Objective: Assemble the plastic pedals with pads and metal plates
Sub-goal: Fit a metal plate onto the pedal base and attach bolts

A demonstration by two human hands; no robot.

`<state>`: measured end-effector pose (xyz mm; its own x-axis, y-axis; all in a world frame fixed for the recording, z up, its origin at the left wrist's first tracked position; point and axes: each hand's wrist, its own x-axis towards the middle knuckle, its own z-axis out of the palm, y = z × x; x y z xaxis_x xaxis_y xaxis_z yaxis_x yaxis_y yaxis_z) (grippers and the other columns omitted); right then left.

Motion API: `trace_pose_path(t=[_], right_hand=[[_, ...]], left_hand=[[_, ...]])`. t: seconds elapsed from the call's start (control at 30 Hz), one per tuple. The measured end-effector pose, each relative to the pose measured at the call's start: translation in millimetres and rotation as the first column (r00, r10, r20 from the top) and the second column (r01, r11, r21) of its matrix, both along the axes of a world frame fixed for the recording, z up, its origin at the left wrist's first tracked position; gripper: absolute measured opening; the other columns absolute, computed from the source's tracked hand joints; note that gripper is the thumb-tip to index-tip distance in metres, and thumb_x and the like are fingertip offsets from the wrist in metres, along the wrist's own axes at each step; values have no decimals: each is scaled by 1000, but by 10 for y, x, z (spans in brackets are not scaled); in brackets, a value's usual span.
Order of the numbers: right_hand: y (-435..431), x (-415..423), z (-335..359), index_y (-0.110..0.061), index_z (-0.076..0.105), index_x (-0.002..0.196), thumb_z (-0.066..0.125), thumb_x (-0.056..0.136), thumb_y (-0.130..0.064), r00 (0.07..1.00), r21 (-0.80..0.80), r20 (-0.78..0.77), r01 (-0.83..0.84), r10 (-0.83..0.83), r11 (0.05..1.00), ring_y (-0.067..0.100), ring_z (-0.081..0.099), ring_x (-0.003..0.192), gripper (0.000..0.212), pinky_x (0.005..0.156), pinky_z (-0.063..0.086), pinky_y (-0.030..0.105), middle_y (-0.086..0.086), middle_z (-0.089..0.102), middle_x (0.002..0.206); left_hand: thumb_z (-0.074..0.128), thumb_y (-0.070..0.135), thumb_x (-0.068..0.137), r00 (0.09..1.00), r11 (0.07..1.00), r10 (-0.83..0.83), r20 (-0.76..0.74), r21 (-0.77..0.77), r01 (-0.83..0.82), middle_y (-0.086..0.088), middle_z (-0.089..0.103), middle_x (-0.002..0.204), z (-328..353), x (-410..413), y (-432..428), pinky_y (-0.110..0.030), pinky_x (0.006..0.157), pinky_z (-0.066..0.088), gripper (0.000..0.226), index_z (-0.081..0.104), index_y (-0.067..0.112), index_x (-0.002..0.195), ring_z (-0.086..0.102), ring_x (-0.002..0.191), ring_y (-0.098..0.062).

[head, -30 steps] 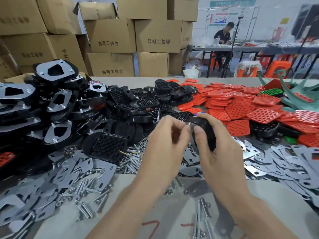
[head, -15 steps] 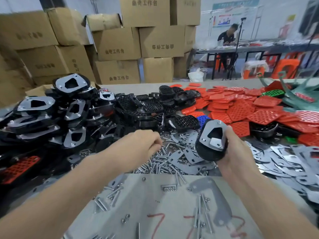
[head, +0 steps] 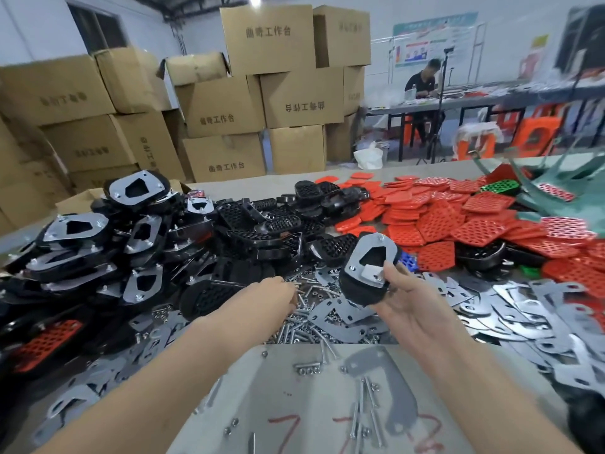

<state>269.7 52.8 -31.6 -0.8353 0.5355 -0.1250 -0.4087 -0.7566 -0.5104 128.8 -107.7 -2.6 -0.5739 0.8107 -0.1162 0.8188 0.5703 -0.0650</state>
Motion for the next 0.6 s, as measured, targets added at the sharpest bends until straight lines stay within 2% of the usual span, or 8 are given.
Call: trace_pose_path(t=[0.07,0.17,0.27,0.33,0.4,0.47,0.53,0.6], right_hand=[[4,-15,4,-8,64,120,49,102,-3,1000,2,0,18,-18,1000,25,78,90,24,88,61,47,15,78,108],[2,-23,9,-16,64,117,51,102,-7,1000,6,-11,18,-18,1000,24,79,84,22,76,64,48,13,79,107],[-8,-11,6,-18,57,136,48,105,-11,1000,13,-15,-11,11,1000,34,77,91,33,79,60,58,16,71,128],[-1,-6,-2,-10,53,140,47,106,-10,999,-4,-14,-29,29,1000,39,76,96,35,81,59,60,21,68,131],[16,-5,-16,-4,53,139,47,104,-2,998,-2,-5,-67,67,998,41,74,100,35,82,60,58,25,67,130],[25,-3,-35,2,53,139,52,92,5,994,22,3,-105,105,994,40,74,103,47,84,61,55,26,69,127],[17,3,-40,4,53,138,58,77,4,994,71,-2,-112,112,991,38,73,105,61,86,61,53,25,70,125],[2,4,-28,6,54,137,58,78,6,993,137,-20,-115,119,984,37,73,108,59,85,62,50,25,69,126]], left_hand=[[45,27,106,999,999,9,35,32,-10,0,55,121,-1,20,-44,-35,93,48,15,57,21,115,60,105,-20],[47,28,105,997,993,16,82,112,-25,6,58,113,-2,35,-99,-31,87,49,7,51,26,101,58,94,-13],[50,30,103,987,956,48,154,280,-90,13,59,93,-46,30,-129,-17,63,44,10,55,29,95,55,70,1],[55,29,100,952,850,74,297,480,-215,9,61,75,-75,67,-111,-16,50,40,11,58,32,90,50,53,1],[59,28,97,896,670,42,442,653,-353,5,69,74,-90,128,-42,-19,45,40,13,61,32,85,48,51,-2],[61,27,95,885,552,22,465,732,-398,11,70,76,-113,174,63,-18,44,40,14,62,32,82,49,51,-1],[63,25,95,888,516,36,458,753,-409,9,67,72,-165,232,155,-14,45,39,14,62,29,81,49,51,-1],[63,22,95,896,501,67,439,762,-411,8,66,72,-257,271,205,-12,49,40,15,61,27,81,53,55,2]])
